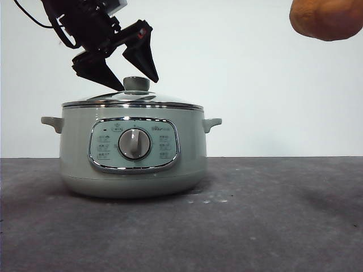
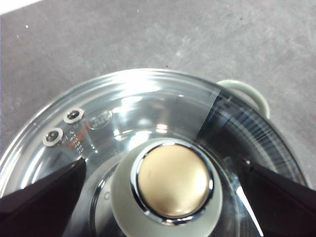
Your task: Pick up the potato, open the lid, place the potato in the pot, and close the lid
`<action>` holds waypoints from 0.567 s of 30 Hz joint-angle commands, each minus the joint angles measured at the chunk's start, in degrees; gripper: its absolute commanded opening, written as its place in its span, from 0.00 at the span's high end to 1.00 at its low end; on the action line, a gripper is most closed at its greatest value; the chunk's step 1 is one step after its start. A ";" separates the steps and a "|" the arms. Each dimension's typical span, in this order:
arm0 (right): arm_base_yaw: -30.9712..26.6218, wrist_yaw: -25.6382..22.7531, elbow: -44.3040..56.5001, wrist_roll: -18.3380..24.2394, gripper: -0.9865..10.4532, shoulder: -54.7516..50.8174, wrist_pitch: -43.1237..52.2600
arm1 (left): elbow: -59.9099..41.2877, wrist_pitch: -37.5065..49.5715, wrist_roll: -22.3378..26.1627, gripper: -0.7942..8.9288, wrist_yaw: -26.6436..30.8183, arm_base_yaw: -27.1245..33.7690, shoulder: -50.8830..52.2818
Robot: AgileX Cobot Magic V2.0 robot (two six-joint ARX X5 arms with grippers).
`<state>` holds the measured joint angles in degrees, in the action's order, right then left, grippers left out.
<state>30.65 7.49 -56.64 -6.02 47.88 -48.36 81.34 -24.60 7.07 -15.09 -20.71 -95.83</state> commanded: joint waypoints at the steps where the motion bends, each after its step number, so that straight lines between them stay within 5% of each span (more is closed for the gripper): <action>1: 0.09 -0.02 -0.11 0.22 0.92 -0.13 0.31 | 0.09 0.37 0.46 0.27 0.13 -0.13 -0.92; 5: 0.09 -0.02 -0.11 0.22 0.92 -0.13 0.33 | 0.09 0.26 0.46 0.29 0.11 -0.13 -0.94; 8: 0.09 -0.02 -0.11 0.22 0.92 -0.13 0.33 | 0.09 0.00 0.46 0.54 0.07 -0.26 -0.94; 13: 0.09 -0.02 -0.11 0.24 0.92 -0.13 0.35 | 0.09 -0.46 0.46 0.55 -0.28 -0.26 -0.94; 17: 0.09 -0.02 -0.11 0.24 0.92 -0.13 0.35 | 0.09 -1.20 0.48 0.71 -0.28 -0.26 -0.94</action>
<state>30.65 7.49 -56.64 -6.02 47.88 -48.34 81.34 -25.71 7.05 -15.55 -20.95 -96.12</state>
